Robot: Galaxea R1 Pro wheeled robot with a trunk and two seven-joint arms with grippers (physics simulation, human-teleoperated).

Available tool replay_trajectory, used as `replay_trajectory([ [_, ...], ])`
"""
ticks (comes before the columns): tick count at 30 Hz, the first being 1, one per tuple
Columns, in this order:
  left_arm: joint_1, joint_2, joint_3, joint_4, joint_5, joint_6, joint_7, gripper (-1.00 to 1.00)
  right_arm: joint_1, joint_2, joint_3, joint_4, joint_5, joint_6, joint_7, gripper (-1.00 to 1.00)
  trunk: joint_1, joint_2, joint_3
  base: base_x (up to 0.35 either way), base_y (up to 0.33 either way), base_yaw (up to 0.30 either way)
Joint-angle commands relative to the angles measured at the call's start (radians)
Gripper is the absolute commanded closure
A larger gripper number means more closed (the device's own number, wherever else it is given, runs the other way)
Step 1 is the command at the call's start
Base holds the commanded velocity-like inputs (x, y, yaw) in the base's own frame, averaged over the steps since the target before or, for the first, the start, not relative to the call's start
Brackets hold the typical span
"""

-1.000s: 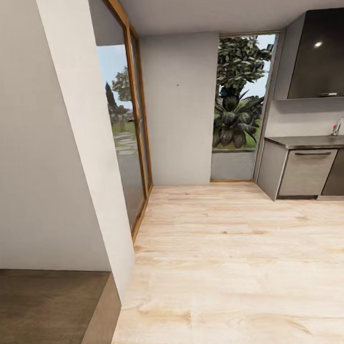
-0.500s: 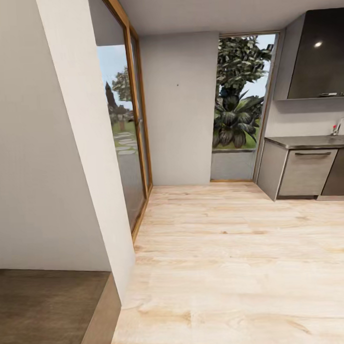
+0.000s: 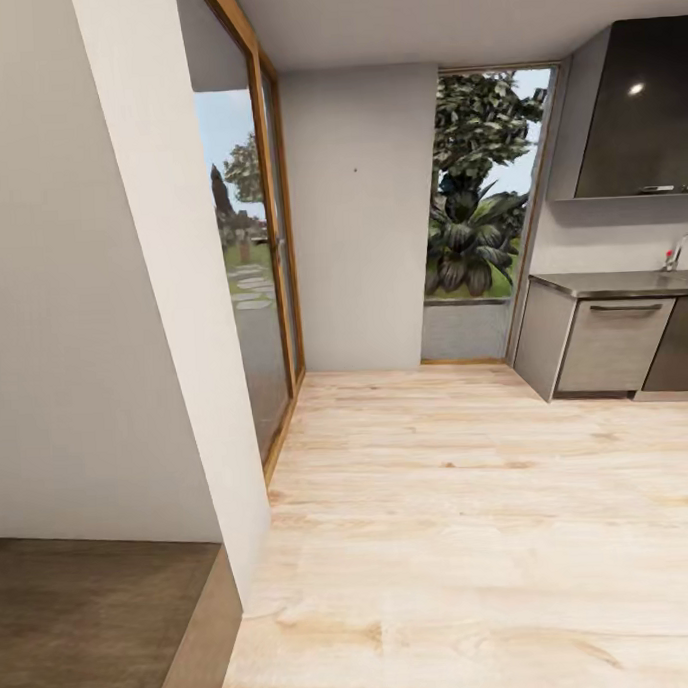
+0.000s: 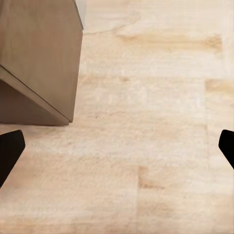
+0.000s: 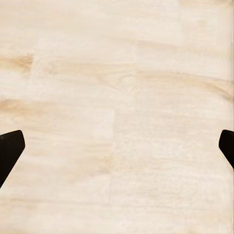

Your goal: Pick up the poster from the kitchen countertop and hang it on one of the wall nails in the kitchen.

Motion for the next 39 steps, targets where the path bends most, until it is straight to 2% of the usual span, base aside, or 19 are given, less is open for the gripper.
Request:
replay_trajectory([
  [1, 0.000, 0.004, 0.001, 0.001, -0.003, -0.001, -0.001, -1.00, 0.000, -0.005, 0.001, 0.000, -0.001, -0.003, 0.001, -1.00, 0.000, 0.000, -0.001, 0.000, 0.000, 0.000],
  [7, 0.000, 0.011, 0.006, 0.005, -0.001, -0.001, 0.000, -1.00, 0.003, -0.014, 0.001, 0.000, -0.001, -0.004, 0.000, -1.00, 0.000, 0.000, -0.001, 0.008, -0.004, 0.000],
  [9, 0.000, 0.012, 0.020, 0.005, -0.001, -0.001, 0.000, -1.00, 0.003, -0.015, 0.001, 0.000, -0.001, -0.004, -0.001, -1.00, 0.000, 0.000, -0.001, 0.170, -0.075, 0.000],
  [10, 0.000, 0.013, 0.053, 0.006, -0.001, -0.001, 0.001, -1.00, 0.003, -0.015, 0.002, 0.000, -0.001, -0.004, -0.001, -1.00, 0.000, 0.000, -0.001, 0.293, -0.127, 0.000],
  [12, 0.000, 0.013, 0.059, 0.006, -0.001, -0.001, 0.001, -1.00, 0.003, -0.015, 0.002, 0.000, -0.001, -0.004, -0.001, -1.00, 0.000, 0.000, -0.001, 0.301, -0.131, -0.041],
  [32, 0.000, 0.012, 0.060, 0.006, -0.002, 0.000, 0.002, -1.00, 0.003, -0.015, 0.002, 0.000, -0.001, -0.005, -0.001, -1.00, 0.000, 0.000, 0.005, 0.301, -0.160, -0.261],
  [39, 0.000, 0.013, 0.060, 0.006, -0.002, 0.000, 0.002, -1.00, 0.003, -0.015, 0.002, 0.000, -0.001, -0.005, -0.002, -1.00, 0.000, 0.000, 0.006, 0.280, -0.215, -0.085],
])
